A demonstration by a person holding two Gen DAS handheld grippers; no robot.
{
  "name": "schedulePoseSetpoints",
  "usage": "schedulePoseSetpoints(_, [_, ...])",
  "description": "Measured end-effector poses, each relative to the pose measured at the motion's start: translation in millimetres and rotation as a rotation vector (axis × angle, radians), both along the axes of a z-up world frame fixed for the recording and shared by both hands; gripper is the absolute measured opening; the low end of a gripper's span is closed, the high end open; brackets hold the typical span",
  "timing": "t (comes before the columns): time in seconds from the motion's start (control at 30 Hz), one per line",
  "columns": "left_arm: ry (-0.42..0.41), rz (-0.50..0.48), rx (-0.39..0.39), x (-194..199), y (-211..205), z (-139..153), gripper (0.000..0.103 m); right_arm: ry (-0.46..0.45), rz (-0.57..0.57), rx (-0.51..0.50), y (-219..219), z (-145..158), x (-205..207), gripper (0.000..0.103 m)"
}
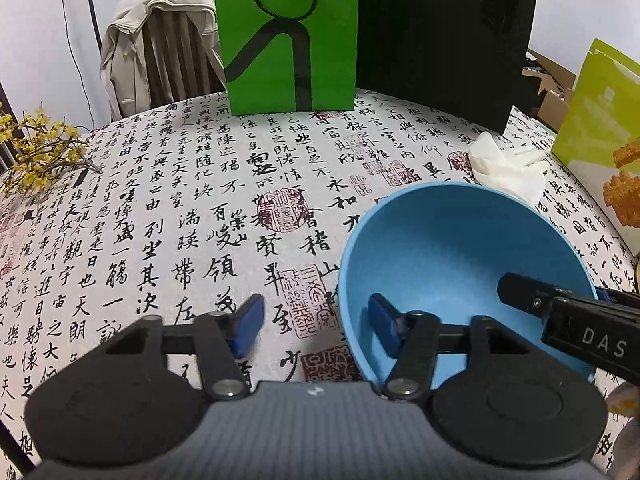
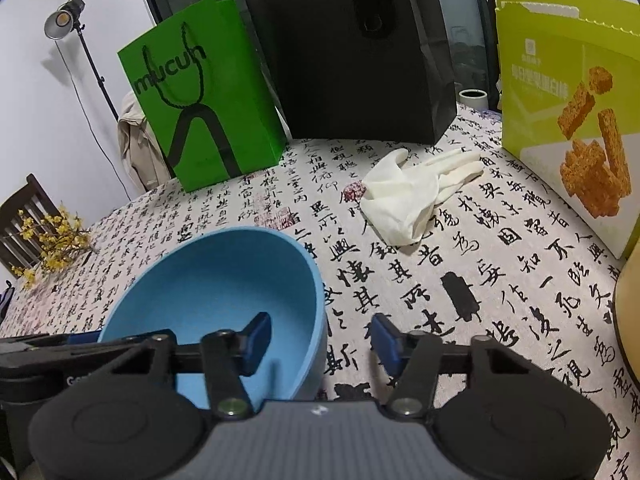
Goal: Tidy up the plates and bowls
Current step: 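Close both grippers on the rim of the blue bowl, then lift the gripped blue bowl off the table with both grippers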
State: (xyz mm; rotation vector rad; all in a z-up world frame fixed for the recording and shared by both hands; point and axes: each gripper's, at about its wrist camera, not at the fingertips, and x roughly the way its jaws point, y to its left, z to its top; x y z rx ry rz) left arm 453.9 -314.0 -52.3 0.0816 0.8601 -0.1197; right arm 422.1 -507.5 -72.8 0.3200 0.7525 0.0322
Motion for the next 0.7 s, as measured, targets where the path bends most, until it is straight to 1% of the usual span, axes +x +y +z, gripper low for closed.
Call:
schedulePoseSetpoints(0.03, [0.002, -0.005, -0.004, -0.1, -0.2, -0.4, 0.051, 0.0, 0.002, 0.003, -0.5, -0.2, 0.0, 0.043])
schedulePoseSetpoints(0.07, [0.001, -0.007, -0.004, -0.6, -0.5, -0.4, 0.05, -0.002, 0.007, 0.011, -0.8, -0.5, 0.0, 0.04])
schedulePoseSetpoints(0.13, [-0.003, -0.014, -0.003, -1.7, -1.8, -0.1, 0.045, -0.007, 0.023, 0.034, -1.4, -0.9, -0.3, 0.025])
schedulePoseSetpoints(0.2, [-0.006, -0.028, -0.005, -3.7, -4.1, 0.2, 0.033, -0.003, 0.028, 0.033, -0.4, -1.6, 0.1, 0.022])
schedulePoseSetpoints(0.27, [-0.01, -0.046, 0.002, -5.7, -7.9, 0.1, 0.027, -0.003, 0.032, 0.03, 0.8, -1.7, 0.3, 0.016])
schedulePoseSetpoints(0.3, [-0.012, -0.05, 0.006, -6.3, -9.2, -0.2, 0.026, -0.004, 0.033, 0.028, 1.3, -1.7, 0.2, 0.015])
schedulePoseSetpoints(0.5, [-0.014, -0.06, 0.007, -9.1, -11.8, -1.7, 0.018, -0.008, 0.026, 0.022, 2.4, -1.7, -0.2, 0.014])
schedulePoseSetpoints(0.63, [-0.008, -0.056, 0.006, -9.0, -13.1, -2.9, 0.018, -0.01, 0.028, 0.008, 4.1, -2.4, 0.0, 0.011])
schedulePoseSetpoints(0.7, [-0.009, -0.053, 0.009, -9.3, -13.7, -3.3, 0.018, -0.013, 0.029, 0.001, 5.2, -2.2, -0.6, 0.011])
